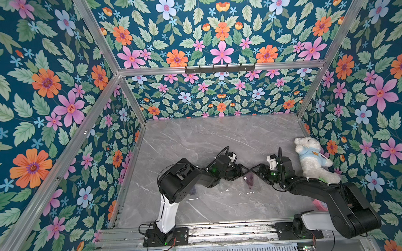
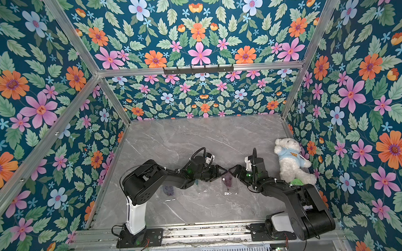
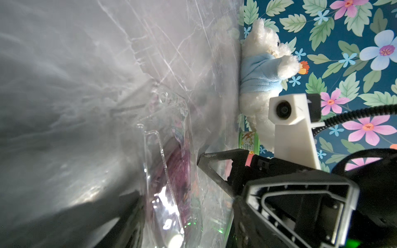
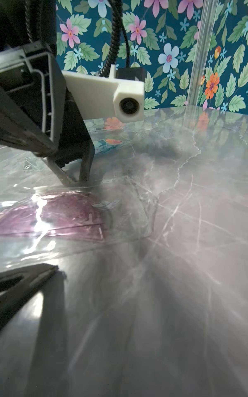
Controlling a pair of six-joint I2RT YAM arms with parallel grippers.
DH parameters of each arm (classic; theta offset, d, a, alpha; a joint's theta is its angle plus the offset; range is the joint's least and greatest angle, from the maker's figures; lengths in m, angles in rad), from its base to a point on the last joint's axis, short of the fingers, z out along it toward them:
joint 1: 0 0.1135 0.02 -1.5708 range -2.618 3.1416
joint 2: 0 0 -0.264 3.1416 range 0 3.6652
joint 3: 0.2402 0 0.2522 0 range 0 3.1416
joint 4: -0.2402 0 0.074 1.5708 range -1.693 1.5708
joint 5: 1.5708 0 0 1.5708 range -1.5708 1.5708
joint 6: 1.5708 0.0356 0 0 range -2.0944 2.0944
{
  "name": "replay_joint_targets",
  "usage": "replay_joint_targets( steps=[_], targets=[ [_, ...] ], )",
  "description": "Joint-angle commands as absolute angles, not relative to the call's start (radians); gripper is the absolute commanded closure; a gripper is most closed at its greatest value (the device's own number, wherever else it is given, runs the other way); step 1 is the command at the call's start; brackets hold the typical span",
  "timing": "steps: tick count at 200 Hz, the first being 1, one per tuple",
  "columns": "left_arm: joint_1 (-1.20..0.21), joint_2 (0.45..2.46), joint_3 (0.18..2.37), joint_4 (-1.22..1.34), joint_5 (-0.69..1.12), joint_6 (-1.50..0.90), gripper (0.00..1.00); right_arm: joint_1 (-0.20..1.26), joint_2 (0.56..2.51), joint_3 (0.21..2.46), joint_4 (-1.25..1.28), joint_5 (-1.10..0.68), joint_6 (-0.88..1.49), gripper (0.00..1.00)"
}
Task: Open the ruler set and take out the ruler
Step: Pick up the ruler set bag from the center of the board.
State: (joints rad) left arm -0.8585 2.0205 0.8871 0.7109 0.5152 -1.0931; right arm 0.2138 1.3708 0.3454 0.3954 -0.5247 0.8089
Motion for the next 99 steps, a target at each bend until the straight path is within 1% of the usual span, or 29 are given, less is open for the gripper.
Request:
replay_joint_targets(
  steps=[1,46,78,83,99],
  targets=[
    [-0.861,2.036,0.885,0.586,0.508,-1.104,0.33,0.213,1.43,0.338,0.496,-0.557,0.846,0.17],
    [-0.861,2.053,0.891,0.607,0.523,-1.109,0.33,0.222,1.577,0.243,0.825,-0.608,0.997,0.17],
    [-0.86,2.06,0.894,0.616,0.529,-1.112,0.34,0.232,1.649,0.2,1.006,-0.604,1.065,0.2],
    [-0.86,2.059,0.896,0.615,0.531,-1.112,0.35,0.233,1.686,0.196,1.035,-0.604,1.071,0.2],
    [-0.859,2.056,0.896,0.613,0.532,-1.109,0.4,0.237,1.693,0.199,1.046,-0.604,1.075,0.22]
  ],
)
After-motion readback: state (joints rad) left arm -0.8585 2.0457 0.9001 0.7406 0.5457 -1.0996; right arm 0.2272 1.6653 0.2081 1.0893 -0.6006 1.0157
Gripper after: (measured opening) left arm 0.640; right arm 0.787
